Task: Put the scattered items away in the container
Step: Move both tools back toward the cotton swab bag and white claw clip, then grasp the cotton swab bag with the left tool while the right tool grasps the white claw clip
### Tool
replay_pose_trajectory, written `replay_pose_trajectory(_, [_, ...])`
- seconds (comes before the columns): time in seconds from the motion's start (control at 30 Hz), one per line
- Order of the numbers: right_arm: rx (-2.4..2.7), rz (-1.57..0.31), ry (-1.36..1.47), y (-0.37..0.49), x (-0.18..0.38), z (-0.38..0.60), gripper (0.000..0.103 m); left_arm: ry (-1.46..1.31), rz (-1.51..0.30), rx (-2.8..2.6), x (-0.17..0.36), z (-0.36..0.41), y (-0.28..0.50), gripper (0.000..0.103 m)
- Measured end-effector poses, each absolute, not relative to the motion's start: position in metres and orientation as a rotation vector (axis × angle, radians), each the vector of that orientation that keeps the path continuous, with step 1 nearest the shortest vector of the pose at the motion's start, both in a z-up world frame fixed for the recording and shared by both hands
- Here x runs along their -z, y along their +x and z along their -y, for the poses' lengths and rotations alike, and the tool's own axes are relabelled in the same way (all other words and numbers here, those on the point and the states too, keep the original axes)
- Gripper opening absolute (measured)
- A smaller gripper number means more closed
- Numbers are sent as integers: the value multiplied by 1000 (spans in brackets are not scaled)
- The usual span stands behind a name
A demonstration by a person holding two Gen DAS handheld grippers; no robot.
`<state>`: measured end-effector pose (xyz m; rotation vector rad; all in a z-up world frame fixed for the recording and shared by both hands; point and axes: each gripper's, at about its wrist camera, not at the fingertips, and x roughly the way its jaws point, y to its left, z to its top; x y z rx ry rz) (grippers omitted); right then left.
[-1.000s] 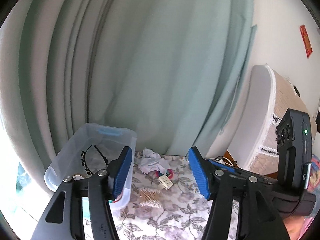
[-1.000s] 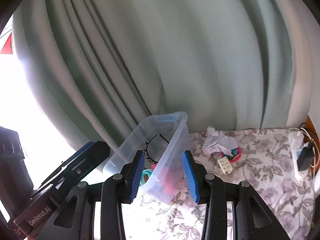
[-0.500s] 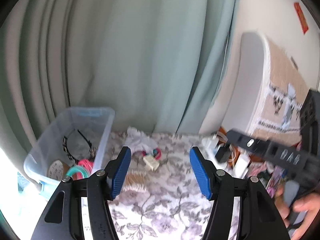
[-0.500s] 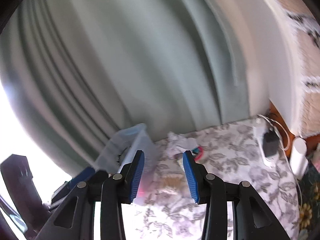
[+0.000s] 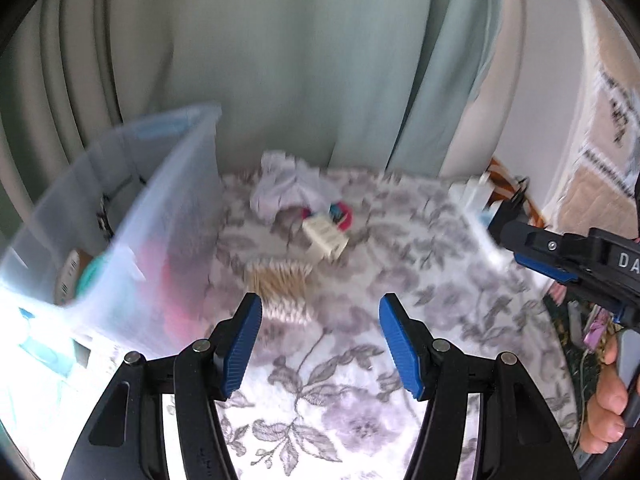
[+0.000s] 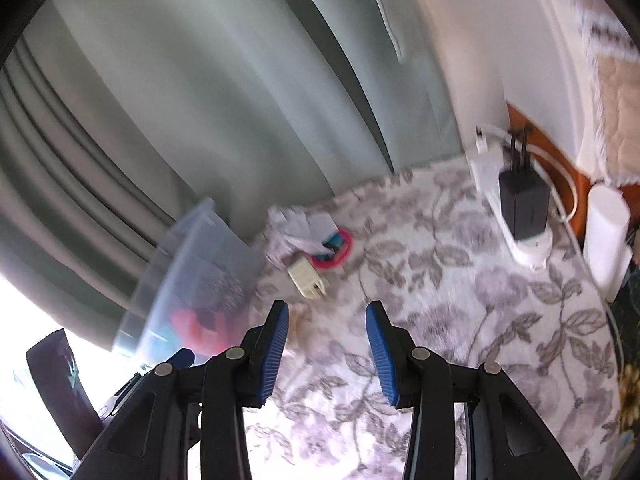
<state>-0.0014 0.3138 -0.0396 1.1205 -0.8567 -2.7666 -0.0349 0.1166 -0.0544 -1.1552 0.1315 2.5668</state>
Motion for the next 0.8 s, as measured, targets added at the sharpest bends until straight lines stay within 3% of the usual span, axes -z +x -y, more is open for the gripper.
replay_pose_trajectory(0.43, [2616,661,1289,-78,91,-278,43,-1295,-162,-2573,126,-119,-92,62])
replay_pose_trajectory(0.53, [2591,587,1305,-102,98,-268,50,-1317,-133,-2586,138,-115,-103,62])
replay_pose_trajectory(0.8, [2544,469,1373,-153,121,-250,51,-1308,-122,-2598,150,-111,-121,62])
